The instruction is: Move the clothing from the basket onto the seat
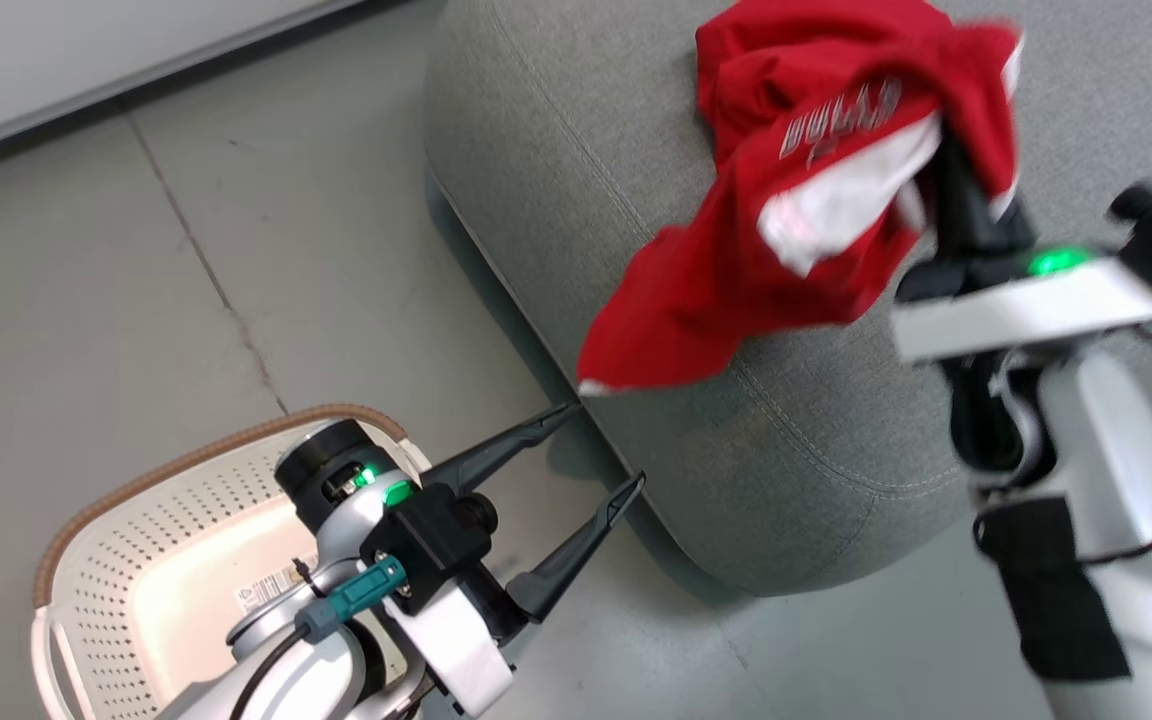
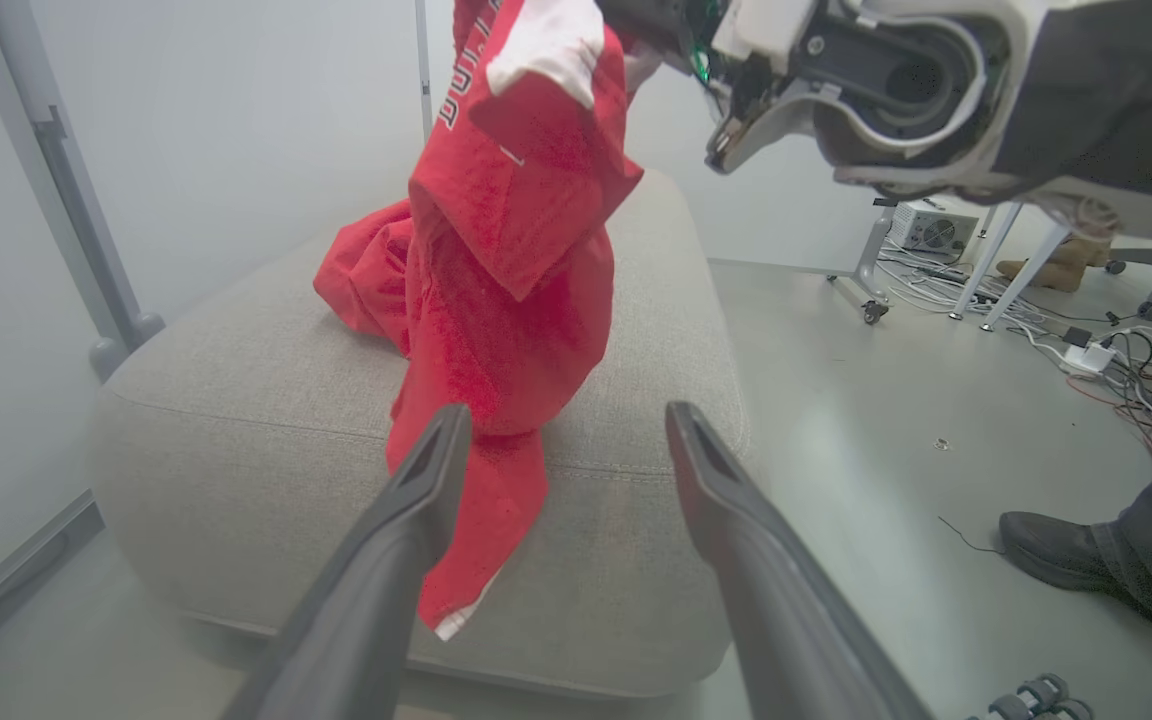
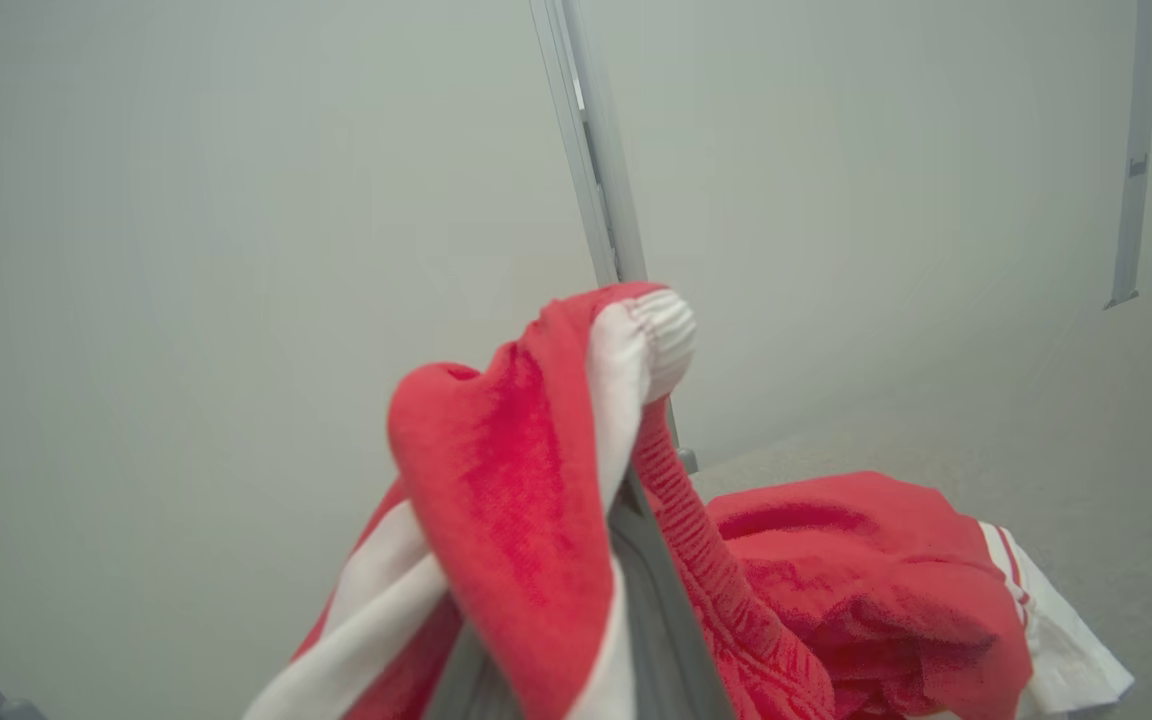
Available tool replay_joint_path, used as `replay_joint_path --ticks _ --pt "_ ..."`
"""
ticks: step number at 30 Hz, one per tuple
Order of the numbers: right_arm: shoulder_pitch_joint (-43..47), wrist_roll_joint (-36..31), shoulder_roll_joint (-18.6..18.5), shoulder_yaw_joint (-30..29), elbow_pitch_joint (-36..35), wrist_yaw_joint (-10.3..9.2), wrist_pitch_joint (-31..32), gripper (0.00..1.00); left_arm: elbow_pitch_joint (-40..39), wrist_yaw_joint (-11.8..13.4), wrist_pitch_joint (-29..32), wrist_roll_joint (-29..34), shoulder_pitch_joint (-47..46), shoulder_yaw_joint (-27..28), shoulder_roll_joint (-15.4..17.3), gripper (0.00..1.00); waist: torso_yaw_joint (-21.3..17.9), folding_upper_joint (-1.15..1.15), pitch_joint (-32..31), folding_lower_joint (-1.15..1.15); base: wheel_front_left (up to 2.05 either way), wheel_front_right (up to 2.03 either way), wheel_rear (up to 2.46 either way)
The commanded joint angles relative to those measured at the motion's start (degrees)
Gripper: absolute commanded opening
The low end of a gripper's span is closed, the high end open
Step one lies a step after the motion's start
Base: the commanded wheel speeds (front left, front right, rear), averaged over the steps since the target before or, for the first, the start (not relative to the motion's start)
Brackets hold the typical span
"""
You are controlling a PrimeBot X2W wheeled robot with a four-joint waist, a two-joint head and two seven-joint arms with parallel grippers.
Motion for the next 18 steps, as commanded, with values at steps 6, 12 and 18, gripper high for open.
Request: replay_joint_path --ticks 6,12,18 --pt "-11.81 -1.56 -0.25 -5.43 -0.90 0.03 -0.36 0.00 -1.58 0.10 0.79 0.48 -3.33 1.10 1.37 1.00 -0.01 0.00 4.89 0.00 0.00 0.00 0.00" --pt "-24.09 -4.73 -3.10 -14.20 0.13 0.03 -0.29 0.00 -3.45 -0.23 1.66 1.26 -7.46 0.49 2.14 1.00 3.15 0.00 9.84 0.00 0.00 0.00 0.00" --pt "-31.23 -7.29 -7.27 -20.74 4.96 0.03 -0.26 0.00 -5.38 -0.51 2.40 1.80 -11.71 -0.30 3.51 1.00 6.69 0.00 15.57 0.00 0.00 0.00 0.00"
